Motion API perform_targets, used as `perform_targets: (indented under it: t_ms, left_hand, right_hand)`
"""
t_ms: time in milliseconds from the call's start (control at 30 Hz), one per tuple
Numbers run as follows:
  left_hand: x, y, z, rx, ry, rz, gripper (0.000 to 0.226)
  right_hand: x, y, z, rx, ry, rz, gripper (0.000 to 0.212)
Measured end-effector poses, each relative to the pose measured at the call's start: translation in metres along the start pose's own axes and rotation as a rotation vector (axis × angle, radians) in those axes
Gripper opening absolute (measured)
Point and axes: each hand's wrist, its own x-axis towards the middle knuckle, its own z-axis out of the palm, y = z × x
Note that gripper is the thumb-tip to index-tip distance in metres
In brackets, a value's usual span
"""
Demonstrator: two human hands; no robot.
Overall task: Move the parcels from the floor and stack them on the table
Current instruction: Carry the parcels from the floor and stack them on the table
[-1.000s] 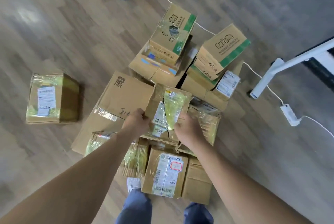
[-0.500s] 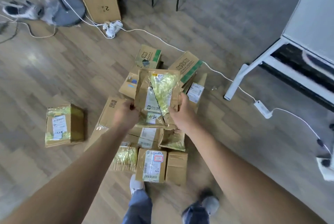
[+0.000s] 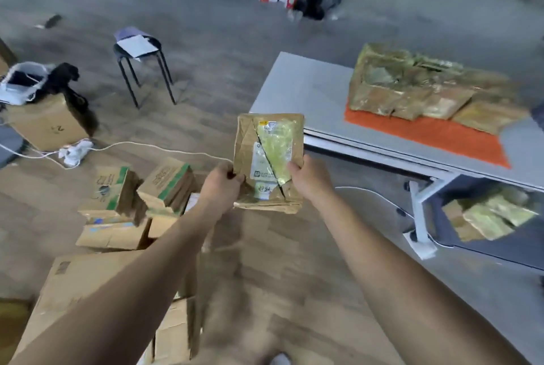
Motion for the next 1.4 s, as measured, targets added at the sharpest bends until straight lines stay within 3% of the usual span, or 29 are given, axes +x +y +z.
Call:
perform_targets:
  t_ms: [200, 433, 567, 800, 900, 1000, 1133, 1233, 1400]
  left_hand:
    - [-0.016, 0.092, 0.088, 0.054, -0.188, 0.067, 0.007]
    - [-0.009, 0.161, 0.168, -0.015, -0.355, 0.151, 0.016]
    - [0.003, 0.196, 0.220, -0.036, -0.471, 0.200, 0.017]
    - [0.066, 0.262, 0.305, 0.014, -0.479, 0.328, 0.001]
    - [0.103, 0.295, 0.336, 0.097, -0.490, 0.376, 0.017]
    - [0.136, 0.321, 0.363, 0.154, -0.482, 0.411, 0.020]
    - [0.169, 0.340, 0.393, 0.253, -0.459, 0.458, 0.011]
    - [0.184, 0.351, 0.414, 0.383, -0.401, 0.554, 0.007]
    - [0.193, 0.372, 0.453, 0.561, -0.314, 0.798, 0.023]
  right_hand:
    - [0.002, 0.071, -0.107, -0.002, 0.133, 0.061, 0.035]
    - [0.008, 0.139, -0.186, 0.089, 0.258, 0.147, 0.022]
    - [0.024, 0.172, -0.226, 0.075, 0.292, 0.171, 0.025]
    - [0.090, 0.212, -0.291, -0.049, 0.335, 0.259, 0.041]
    - [0.124, 0.216, -0.322, -0.032, 0.381, 0.304, 0.070]
    - [0.156, 0.219, -0.349, -0.099, 0.434, 0.319, 0.081]
    - [0.194, 0.236, -0.372, -0.167, 0.503, 0.305, 0.074]
    - [0.220, 0.256, -0.384, -0.243, 0.406, 0.218, 0.063]
    - [0.258, 0.287, -0.401, -0.082, 0.269, 0.152, 0.066]
